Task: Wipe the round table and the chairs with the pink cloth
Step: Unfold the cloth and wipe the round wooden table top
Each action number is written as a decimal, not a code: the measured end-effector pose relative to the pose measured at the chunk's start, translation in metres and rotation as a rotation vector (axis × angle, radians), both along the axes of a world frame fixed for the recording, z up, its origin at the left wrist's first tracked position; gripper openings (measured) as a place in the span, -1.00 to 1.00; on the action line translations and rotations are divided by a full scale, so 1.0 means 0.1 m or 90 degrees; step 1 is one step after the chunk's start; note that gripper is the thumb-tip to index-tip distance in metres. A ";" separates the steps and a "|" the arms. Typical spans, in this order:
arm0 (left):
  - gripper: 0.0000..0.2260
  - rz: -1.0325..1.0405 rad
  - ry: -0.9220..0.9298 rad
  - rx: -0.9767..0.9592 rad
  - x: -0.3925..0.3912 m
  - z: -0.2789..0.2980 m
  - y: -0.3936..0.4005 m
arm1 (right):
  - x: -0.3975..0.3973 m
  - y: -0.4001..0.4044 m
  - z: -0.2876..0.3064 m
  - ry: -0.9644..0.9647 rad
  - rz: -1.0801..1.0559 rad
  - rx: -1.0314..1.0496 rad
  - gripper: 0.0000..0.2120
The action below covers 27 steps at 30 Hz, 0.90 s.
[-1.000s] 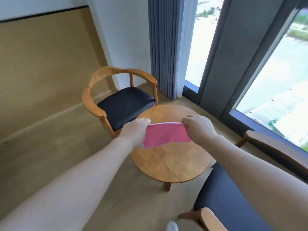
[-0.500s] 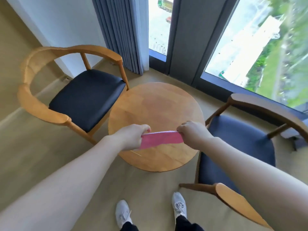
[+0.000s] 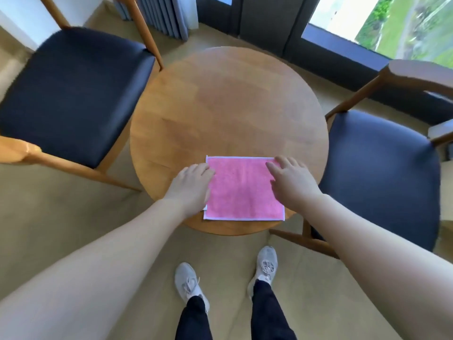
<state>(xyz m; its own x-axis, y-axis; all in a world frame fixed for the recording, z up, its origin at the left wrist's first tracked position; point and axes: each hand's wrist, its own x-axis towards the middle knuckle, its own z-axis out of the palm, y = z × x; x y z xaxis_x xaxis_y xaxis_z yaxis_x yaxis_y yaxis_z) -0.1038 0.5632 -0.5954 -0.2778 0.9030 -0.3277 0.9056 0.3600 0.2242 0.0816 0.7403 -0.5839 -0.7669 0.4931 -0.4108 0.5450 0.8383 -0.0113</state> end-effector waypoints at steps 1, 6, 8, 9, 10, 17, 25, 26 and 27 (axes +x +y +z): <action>-0.58 0.011 -0.002 0.007 0.01 -0.10 -0.05 | 0.03 -0.06 -0.11 -0.009 0.013 -0.016 -0.53; -0.53 0.098 0.001 0.013 -0.03 -0.39 -0.20 | -0.01 -0.31 -0.50 0.031 0.115 -0.124 -0.49; -0.50 0.089 0.009 0.021 -0.06 -0.50 -0.16 | -0.14 -0.35 -0.69 0.051 0.204 -0.125 -0.45; -0.49 0.084 0.012 0.027 -0.08 -0.55 -0.13 | -0.24 -0.36 -0.79 0.059 0.239 -0.111 -0.43; -0.48 0.079 0.014 0.037 -0.10 -0.60 -0.10 | -0.33 -0.36 -0.87 0.061 0.255 -0.097 -0.41; -0.44 0.090 0.018 0.067 -0.10 -0.92 -0.07 | -0.09 -0.69 -1.27 0.106 0.184 -0.067 -0.34; -0.39 0.046 0.044 0.067 0.01 -1.15 0.29 | 0.27 -0.53 -1.29 0.119 0.115 -0.052 -0.34; -0.38 0.045 0.058 0.071 0.00 -1.17 0.36 | 0.27 -0.43 -1.29 0.118 0.093 -0.043 -0.34; -0.37 0.048 0.072 0.074 -0.02 -1.18 0.44 | 0.28 -0.33 -1.30 0.114 0.068 -0.032 -0.34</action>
